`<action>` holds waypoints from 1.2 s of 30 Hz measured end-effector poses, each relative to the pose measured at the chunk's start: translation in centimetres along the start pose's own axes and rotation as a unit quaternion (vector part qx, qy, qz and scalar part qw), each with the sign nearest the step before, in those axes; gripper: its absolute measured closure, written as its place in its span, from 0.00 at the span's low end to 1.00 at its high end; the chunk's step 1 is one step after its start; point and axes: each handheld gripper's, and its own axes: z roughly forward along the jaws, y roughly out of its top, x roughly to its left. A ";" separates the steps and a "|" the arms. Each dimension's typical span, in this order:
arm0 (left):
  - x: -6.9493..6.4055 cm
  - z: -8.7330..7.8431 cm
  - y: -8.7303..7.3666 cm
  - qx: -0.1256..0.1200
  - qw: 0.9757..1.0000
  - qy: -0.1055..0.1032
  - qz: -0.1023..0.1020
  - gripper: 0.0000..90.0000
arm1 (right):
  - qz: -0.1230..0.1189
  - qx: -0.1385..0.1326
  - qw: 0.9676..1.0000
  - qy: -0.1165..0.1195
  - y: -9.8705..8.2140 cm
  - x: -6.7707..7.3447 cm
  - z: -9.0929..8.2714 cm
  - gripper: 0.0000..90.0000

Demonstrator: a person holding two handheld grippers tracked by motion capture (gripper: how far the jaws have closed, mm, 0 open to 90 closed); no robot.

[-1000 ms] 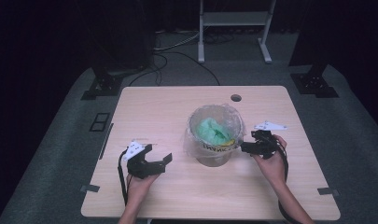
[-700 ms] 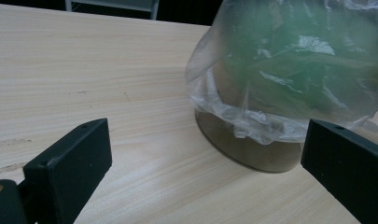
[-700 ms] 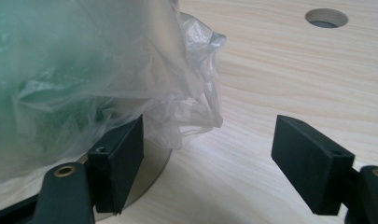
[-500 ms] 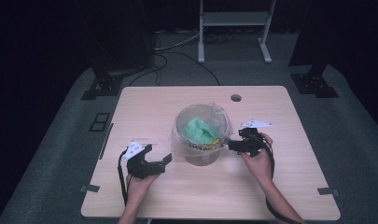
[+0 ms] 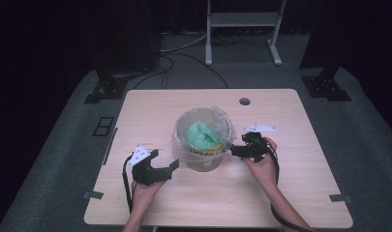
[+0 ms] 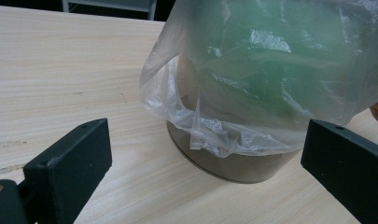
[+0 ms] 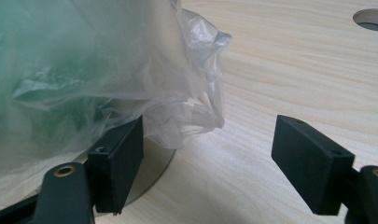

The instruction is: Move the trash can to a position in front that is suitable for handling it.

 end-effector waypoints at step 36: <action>-1.3 -1.3 5.4 -0.034 0.996 -0.082 0.009 0.06 | 0.021 -0.026 0.999 -0.006 -5.6 -6.5 -9.8 0.27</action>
